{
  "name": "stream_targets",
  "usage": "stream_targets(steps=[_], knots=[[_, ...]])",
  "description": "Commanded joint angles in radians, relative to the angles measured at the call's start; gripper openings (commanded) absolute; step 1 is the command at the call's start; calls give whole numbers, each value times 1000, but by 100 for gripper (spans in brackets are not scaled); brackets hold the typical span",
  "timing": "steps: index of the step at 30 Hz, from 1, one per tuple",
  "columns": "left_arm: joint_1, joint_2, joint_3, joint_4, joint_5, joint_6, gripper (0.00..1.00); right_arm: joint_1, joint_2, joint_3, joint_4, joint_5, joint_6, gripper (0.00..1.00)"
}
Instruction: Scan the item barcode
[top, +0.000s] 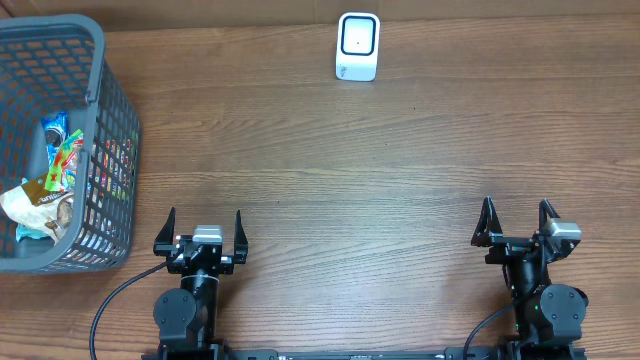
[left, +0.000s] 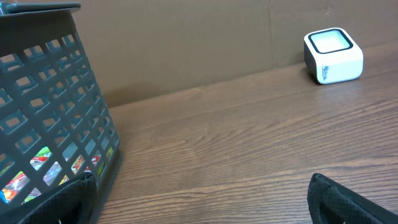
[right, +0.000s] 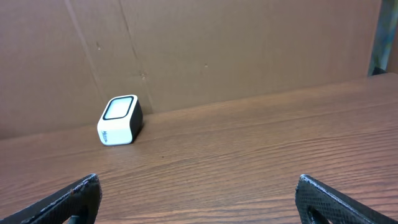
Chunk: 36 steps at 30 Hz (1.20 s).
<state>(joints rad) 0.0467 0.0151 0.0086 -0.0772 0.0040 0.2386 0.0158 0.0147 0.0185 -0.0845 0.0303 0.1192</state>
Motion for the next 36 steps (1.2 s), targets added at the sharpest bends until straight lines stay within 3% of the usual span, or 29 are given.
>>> stream_targets(steps=[1, 17, 25, 36], knots=[[5, -11, -4, 0, 4, -14, 100, 8, -12, -10, 4, 6, 5, 100], [5, -11, -4, 0, 9, -16, 100, 8, -12, -10, 13, 2, 5, 100], [5, -11, 3, 13, 128, -69, 100, 8, -12, 1, 26, -42, 5, 100], [5, 60, 195, -108, 134, -108, 99, 8, -11, 62, 18, -70, 5, 100]])
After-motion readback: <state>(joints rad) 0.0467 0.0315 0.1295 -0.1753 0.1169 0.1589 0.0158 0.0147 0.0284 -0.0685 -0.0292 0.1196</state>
